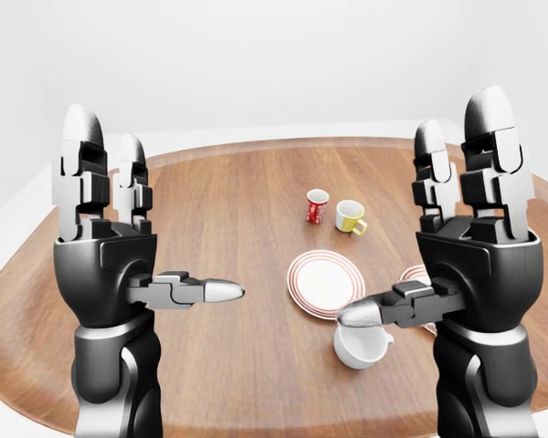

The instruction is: Put the white mug on the left plate.

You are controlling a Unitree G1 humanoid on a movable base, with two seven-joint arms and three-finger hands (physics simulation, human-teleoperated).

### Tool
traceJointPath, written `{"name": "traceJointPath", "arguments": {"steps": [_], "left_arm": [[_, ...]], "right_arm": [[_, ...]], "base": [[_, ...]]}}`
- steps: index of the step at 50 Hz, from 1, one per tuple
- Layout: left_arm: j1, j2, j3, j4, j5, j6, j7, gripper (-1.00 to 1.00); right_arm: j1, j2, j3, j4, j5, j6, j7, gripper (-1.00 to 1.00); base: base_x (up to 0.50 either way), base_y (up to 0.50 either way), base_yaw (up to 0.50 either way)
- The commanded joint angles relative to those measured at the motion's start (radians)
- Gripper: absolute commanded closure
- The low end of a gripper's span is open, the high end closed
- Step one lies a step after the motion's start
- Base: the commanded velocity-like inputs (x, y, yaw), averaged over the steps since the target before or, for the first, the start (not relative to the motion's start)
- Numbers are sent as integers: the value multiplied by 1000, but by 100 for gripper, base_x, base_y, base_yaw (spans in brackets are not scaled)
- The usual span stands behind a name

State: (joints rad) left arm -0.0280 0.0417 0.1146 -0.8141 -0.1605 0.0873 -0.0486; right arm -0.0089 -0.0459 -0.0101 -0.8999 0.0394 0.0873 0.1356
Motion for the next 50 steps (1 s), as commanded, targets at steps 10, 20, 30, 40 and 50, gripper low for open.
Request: {"name": "traceJointPath", "arguments": {"steps": [10,20,30,40,50], "left_arm": [[5,-2,-5,0,7,0,-2,-100],[1,-2,-8,-13,8,0,-1,-100],[-11,1,0,-15,3,0,2,-100],[-9,1,-2,-15,6,0,3,-100],[-10,1,-1,-12,7,0,2,-100]], "right_arm": [[0,2,272,-101,-278,0,14,-100],[43,-18,379,-146,-369,0,55,-100],[179,-75,367,-130,-386,0,94,-100],[168,-87,297,-134,-474,0,185,-100],[176,-35,265,-147,-644,0,356,-100]], "base": [[0,0,0],[0,0,0],[0,0,0],[0,0,0],[0,0,0]]}}
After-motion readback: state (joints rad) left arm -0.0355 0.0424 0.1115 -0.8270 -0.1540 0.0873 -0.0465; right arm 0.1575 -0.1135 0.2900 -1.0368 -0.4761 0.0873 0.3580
